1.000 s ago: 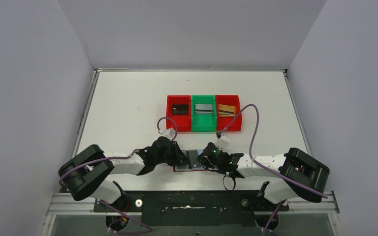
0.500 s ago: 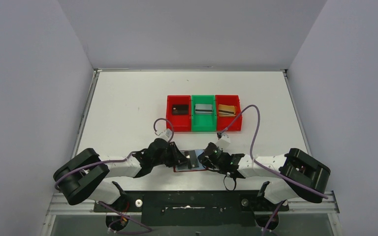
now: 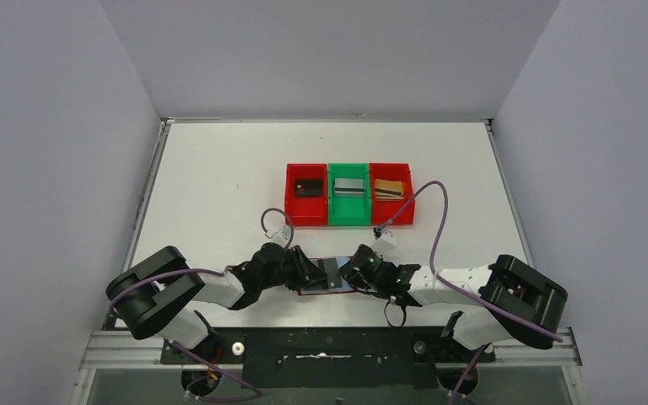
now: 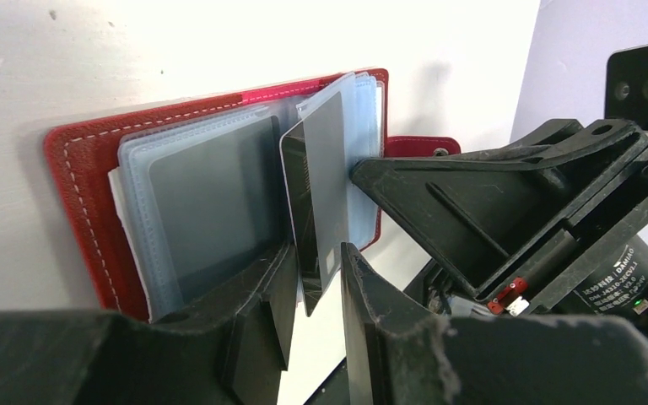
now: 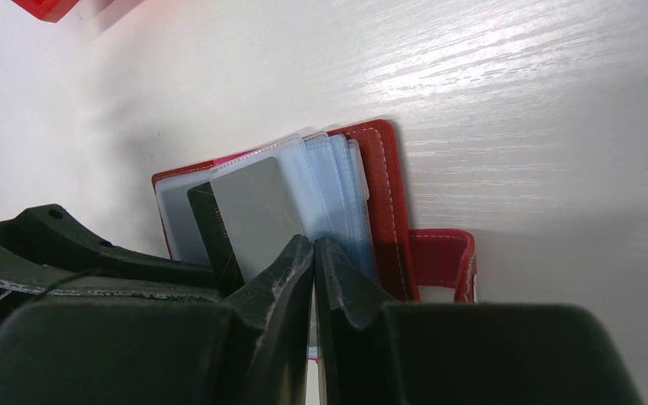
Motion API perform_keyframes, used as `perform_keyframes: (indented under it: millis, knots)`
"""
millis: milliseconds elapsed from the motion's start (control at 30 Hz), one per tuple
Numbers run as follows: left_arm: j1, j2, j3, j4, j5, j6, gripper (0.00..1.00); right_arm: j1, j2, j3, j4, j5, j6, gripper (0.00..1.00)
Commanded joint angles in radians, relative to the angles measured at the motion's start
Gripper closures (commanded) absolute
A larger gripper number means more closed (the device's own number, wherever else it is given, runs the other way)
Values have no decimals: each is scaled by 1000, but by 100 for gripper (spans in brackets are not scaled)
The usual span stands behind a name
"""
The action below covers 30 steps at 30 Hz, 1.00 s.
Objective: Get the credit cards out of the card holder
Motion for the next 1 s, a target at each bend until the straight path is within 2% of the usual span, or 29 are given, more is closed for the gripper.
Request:
perform_keyframes:
  millis: [0, 233, 500, 767, 967]
  knots:
    - [3, 21, -14, 151, 5, -45, 75, -8, 7, -40, -99, -6, -15, 93]
    - [3, 38, -21, 175, -3, -54, 77, -9, 6, -45, -93, -8, -15, 93]
    - [4, 73, -35, 237, 4, -70, 88, -12, 3, -49, -93, -10, -15, 93]
    - [7, 38, -57, 209, -4, -53, 100, -13, -8, -58, -96, -9, -7, 93]
    - [16, -10, -81, 164, -25, -44, 100, -15, -13, -61, -94, -10, -11, 93]
